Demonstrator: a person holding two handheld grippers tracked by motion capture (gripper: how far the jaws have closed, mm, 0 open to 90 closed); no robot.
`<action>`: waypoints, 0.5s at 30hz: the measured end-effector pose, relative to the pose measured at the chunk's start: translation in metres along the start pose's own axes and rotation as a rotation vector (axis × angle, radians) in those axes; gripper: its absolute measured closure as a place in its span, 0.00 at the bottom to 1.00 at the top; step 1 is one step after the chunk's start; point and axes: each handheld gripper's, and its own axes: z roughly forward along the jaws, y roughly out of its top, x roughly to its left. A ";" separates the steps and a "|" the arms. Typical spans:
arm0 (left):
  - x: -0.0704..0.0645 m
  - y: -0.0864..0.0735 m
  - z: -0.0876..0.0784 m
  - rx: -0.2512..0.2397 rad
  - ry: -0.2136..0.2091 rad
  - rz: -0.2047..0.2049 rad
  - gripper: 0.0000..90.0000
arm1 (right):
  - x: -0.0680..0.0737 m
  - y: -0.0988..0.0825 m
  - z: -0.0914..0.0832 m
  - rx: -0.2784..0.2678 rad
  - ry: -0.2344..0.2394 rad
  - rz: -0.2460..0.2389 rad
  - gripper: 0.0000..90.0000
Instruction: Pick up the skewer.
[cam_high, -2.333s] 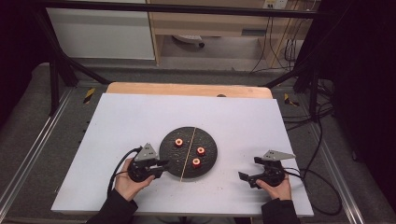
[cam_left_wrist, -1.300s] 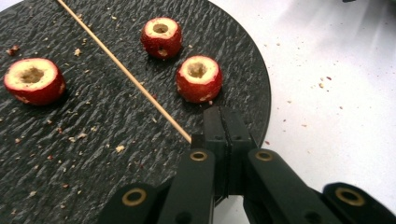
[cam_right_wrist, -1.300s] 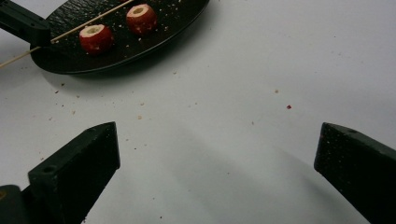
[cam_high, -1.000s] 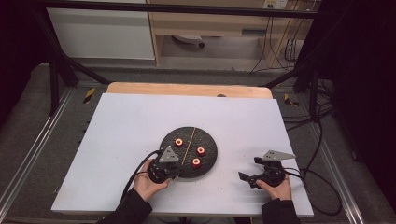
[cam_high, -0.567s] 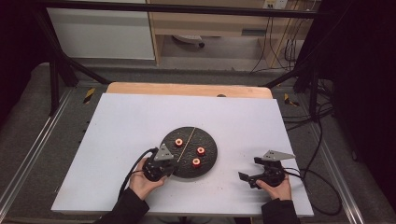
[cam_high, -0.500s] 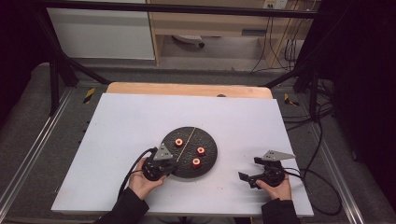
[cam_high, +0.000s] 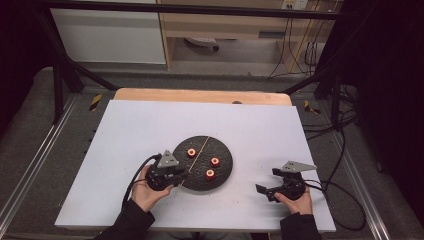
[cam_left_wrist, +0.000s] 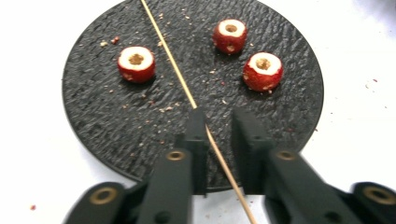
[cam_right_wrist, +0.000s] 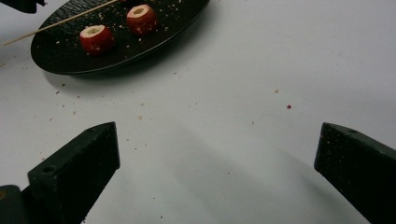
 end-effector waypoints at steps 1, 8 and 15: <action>0.000 0.000 0.000 0.000 0.000 0.000 0.77 | 0.000 0.000 0.000 0.000 0.000 0.000 0.01; 0.007 0.006 -0.002 0.041 0.040 -0.026 0.46 | 0.000 0.000 0.000 0.003 0.001 0.002 0.01; 0.007 0.012 0.006 0.105 0.051 -0.047 0.17 | 0.000 0.000 0.001 0.005 0.003 0.005 0.01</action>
